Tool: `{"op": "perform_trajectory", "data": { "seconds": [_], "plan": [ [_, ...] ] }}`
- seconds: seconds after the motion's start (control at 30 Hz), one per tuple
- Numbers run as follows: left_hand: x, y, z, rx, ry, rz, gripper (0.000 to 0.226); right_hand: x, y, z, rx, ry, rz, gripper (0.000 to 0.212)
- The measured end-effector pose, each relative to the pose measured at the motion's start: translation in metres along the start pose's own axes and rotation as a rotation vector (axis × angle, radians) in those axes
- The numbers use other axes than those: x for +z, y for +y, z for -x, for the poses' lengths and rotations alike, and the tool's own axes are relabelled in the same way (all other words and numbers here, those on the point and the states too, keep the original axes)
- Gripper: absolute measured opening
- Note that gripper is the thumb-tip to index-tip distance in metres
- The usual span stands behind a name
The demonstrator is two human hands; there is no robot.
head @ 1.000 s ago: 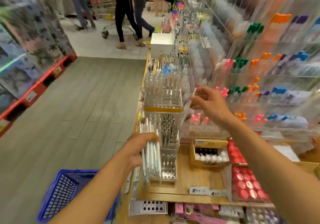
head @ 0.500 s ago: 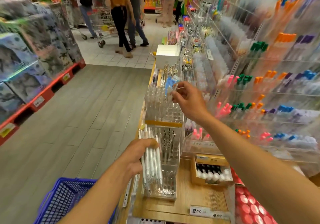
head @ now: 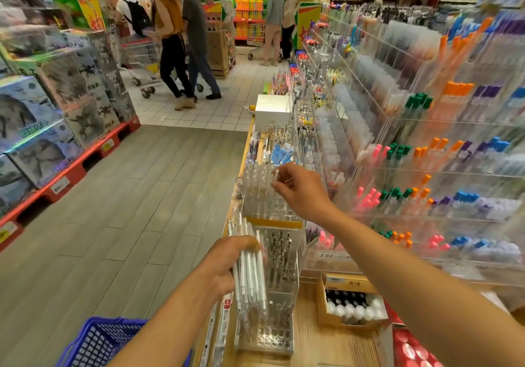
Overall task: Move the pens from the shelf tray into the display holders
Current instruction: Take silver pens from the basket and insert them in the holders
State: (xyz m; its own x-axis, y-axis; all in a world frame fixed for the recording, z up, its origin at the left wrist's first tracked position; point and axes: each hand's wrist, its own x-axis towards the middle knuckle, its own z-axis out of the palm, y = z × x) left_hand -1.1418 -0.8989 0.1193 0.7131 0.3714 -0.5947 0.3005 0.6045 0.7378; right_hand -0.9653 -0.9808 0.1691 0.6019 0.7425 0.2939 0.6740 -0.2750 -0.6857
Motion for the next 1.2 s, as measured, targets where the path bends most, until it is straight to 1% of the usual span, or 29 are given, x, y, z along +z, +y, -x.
{"op": "perform_trajectory", "data": {
  "seconds": [0.13, 0.2, 0.33, 0.43, 0.5, 0.57, 0.63, 0.7, 0.77, 0.8, 0.83, 0.97, 1.1, 1.2],
  "plan": [
    [-0.001, 0.005, 0.003, 0.015, 0.003, -0.028, 0.028, 0.007, 0.0, 0.001, 0.032, 0.011, -0.034, 0.021],
    [-0.002, 0.007, 0.004, 0.026, 0.011, -0.038, 0.03, 0.01, 0.0, 0.002, 0.036, 0.032, -0.061, 0.019],
    [-0.004, 0.013, 0.007, 0.035, 0.013, -0.037, 0.019, 0.013, -0.002, 0.003, 0.033, 0.008, -0.06, 0.016],
    [-0.005, 0.018, 0.008, 0.051, 0.014, -0.057, 0.017, 0.014, -0.001, 0.004, 0.047, 0.012, -0.073, 0.016],
    [-0.006, 0.02, 0.009, 0.062, 0.012, -0.066, 0.013, 0.015, 0.001, 0.006, 0.084, 0.017, -0.082, 0.017],
    [-0.007, 0.02, 0.01, 0.073, 0.002, -0.052, 0.009, 0.017, 0.003, 0.01, 0.165, -0.012, -0.072, 0.021],
    [-0.008, 0.019, 0.012, 0.089, -0.009, -0.042, 0.012, 0.02, 0.004, 0.019, 0.262, -0.078, -0.098, 0.021],
    [-0.009, 0.017, 0.013, 0.107, -0.016, -0.034, 0.017, 0.02, 0.003, 0.032, 0.328, -0.232, -0.257, 0.014],
    [-0.009, 0.015, 0.014, 0.115, -0.015, -0.025, 0.02, 0.021, -0.002, 0.046, 0.337, -0.43, -0.399, 0.021],
    [-0.008, 0.013, 0.015, 0.114, -0.017, -0.02, 0.022, 0.021, -0.004, 0.053, 0.329, -0.483, -0.418, 0.024],
    [-0.007, 0.012, 0.016, 0.113, -0.022, -0.016, 0.023, 0.022, -0.007, 0.057, 0.323, -0.497, -0.427, 0.023],
    [-0.004, 0.009, 0.019, 0.111, -0.049, -0.005, 0.028, 0.021, -0.015, 0.066, 0.362, -0.455, -0.535, 0.015],
    [0.003, 0.01, 0.019, 0.114, -0.084, 0.001, 0.032, 0.015, -0.019, 0.071, 0.414, -0.417, -0.692, 0.012],
    [0.011, 0.011, 0.019, 0.111, -0.139, 0.01, 0.024, 0.01, -0.017, 0.073, 0.465, -0.354, -0.814, 0.013]
  ]
}}
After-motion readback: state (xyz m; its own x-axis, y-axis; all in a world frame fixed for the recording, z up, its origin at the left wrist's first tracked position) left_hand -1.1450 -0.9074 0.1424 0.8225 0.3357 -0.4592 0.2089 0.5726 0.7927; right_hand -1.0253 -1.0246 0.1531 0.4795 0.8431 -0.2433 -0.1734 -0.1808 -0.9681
